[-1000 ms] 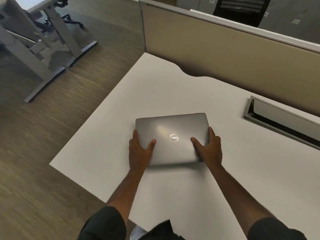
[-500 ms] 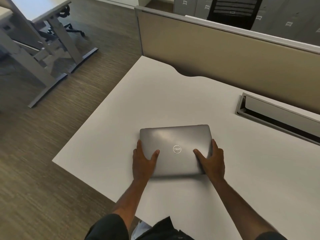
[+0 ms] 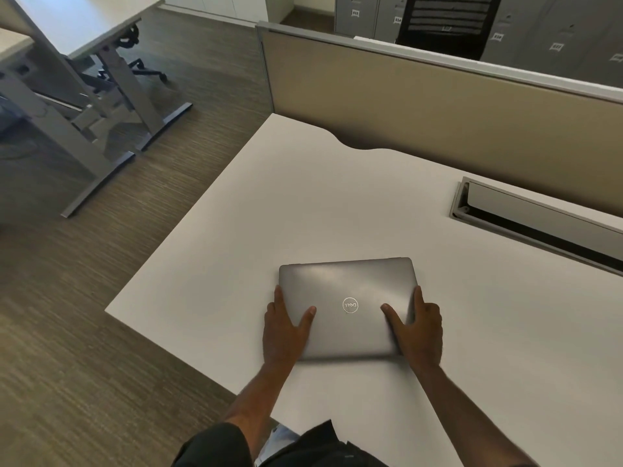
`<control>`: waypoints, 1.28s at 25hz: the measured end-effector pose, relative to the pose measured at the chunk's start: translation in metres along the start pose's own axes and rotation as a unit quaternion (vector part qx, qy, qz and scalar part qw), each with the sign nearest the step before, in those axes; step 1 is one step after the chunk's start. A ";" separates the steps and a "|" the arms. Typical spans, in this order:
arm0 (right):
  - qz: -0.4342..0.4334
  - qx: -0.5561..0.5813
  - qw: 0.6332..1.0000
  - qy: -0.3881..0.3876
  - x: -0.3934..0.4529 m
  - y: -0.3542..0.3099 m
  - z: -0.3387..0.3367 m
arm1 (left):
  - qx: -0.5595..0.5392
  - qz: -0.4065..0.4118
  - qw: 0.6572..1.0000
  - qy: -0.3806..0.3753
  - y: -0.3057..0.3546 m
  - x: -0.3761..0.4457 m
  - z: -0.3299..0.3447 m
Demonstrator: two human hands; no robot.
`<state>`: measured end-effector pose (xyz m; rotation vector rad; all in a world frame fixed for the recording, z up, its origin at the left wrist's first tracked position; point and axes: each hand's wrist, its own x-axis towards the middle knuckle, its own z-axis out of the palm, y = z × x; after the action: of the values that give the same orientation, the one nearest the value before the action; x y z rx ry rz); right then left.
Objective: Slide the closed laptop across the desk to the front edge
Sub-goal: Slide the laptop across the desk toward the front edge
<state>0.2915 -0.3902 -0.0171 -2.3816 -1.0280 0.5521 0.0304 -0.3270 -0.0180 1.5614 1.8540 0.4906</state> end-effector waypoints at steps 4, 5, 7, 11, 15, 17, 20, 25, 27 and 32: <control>-0.022 -0.055 0.998 0.018 -0.006 0.005 -0.001 | 0.065 0.015 0.998 -0.015 -0.003 -0.003 -0.001; -0.025 -0.067 0.997 0.022 -0.007 0.006 -0.001 | 0.075 0.017 0.997 -0.014 -0.003 -0.005 0.000; -0.030 -0.076 0.996 0.027 -0.008 0.006 0.001 | 0.089 0.017 0.996 -0.011 -0.003 -0.006 -0.001; -0.031 -0.086 0.995 0.039 -0.010 0.009 0.004 | 0.125 0.026 0.992 -0.010 0.001 -0.007 -0.004; -0.029 -0.097 0.994 0.046 -0.011 0.010 0.005 | 0.146 0.030 0.989 -0.010 0.003 -0.008 -0.006; -0.031 -0.098 0.994 0.049 -0.011 0.010 0.005 | 0.150 0.030 0.988 -0.009 0.004 -0.008 -0.007; -0.037 -0.101 0.993 0.055 -0.013 0.009 0.005 | 0.176 0.026 0.984 -0.012 0.005 -0.009 -0.007; -0.041 -0.103 0.991 0.070 -0.010 0.006 0.003 | 0.153 -0.017 0.988 0.028 0.013 -0.010 -0.010; -0.046 -0.099 0.991 0.072 -0.006 0.004 0.001 | 0.121 -0.037 0.992 0.026 0.016 -0.008 -0.012; -0.041 -0.087 0.994 0.051 -0.001 0.001 0.003 | 0.066 -0.070 0.995 0.004 0.029 -0.010 -0.010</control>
<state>0.2903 -0.3905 -0.0197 -2.4753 -1.1651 0.3177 0.0449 -0.3289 0.0100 1.5013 2.0208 0.3174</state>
